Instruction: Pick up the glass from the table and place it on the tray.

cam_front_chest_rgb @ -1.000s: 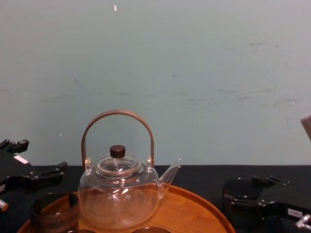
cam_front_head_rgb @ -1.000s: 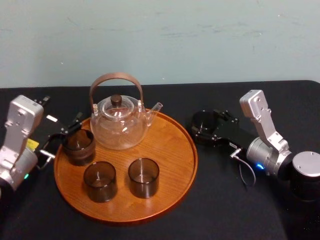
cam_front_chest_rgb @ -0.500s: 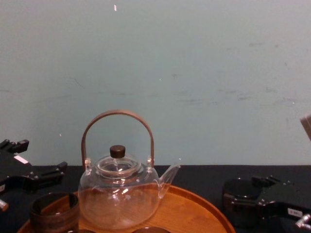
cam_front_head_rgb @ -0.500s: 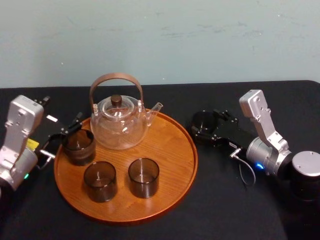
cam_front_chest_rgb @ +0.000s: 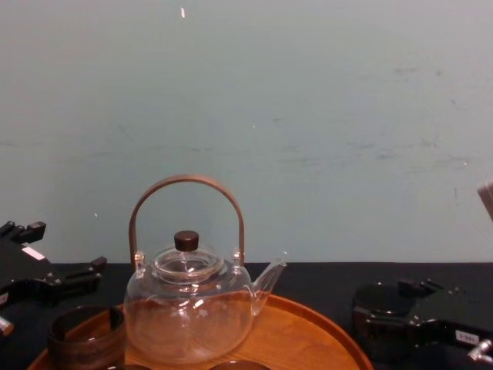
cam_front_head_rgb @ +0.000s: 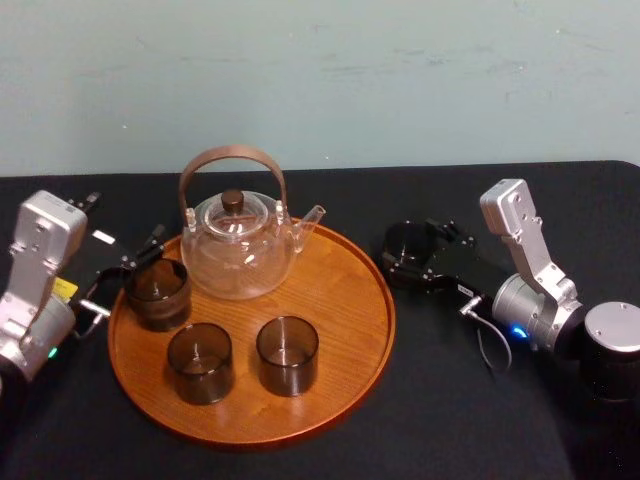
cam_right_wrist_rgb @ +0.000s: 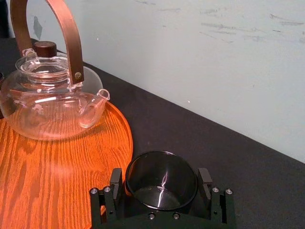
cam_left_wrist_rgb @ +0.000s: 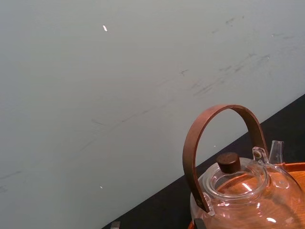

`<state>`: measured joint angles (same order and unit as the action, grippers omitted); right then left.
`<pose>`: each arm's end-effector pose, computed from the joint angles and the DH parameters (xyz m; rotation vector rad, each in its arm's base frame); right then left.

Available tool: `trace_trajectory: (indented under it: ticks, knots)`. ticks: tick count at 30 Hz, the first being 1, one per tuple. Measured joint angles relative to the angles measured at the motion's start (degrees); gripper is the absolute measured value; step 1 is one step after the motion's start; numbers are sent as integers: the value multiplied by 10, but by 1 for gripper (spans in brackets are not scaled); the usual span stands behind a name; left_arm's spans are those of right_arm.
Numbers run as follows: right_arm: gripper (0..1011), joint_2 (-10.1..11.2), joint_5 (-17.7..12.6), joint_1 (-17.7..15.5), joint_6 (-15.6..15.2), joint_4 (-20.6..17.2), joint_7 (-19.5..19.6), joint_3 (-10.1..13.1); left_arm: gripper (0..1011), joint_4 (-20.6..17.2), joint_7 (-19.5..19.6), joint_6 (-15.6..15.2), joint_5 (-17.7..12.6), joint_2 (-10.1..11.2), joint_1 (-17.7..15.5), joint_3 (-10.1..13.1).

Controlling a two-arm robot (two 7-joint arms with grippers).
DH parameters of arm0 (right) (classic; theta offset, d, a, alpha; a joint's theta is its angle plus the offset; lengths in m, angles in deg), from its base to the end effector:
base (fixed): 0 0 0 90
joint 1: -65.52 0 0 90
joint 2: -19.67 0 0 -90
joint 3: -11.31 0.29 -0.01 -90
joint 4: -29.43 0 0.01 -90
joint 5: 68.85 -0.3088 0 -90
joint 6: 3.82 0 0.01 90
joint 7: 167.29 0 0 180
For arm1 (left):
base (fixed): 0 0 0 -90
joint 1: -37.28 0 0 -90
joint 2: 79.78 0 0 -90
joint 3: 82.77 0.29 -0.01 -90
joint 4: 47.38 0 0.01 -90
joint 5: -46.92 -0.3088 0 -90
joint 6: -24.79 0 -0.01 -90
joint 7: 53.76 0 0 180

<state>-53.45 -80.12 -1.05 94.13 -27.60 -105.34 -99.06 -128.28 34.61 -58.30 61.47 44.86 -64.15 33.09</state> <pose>0.4247 -0.0461 -0.3368 -0.2424 -0.0335 -0.9101 0.3581 0.0827 -0.3023 0.3043 -0.2850 1.2482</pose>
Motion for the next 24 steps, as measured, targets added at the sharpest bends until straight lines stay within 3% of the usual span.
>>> trace_trajectory:
  ticks: [15,20,24]
  knots:
    - [1000,0,0,1,-1,1,2,0,1001,0,0,0,0,0,0,0]
    - [913,0,0,1,0,1,2,0,1001,0,0,0,0,0,0,0]
    - [906,0,-1,0,0,1,1,0,1001,0,0,0,0,0,0,0]
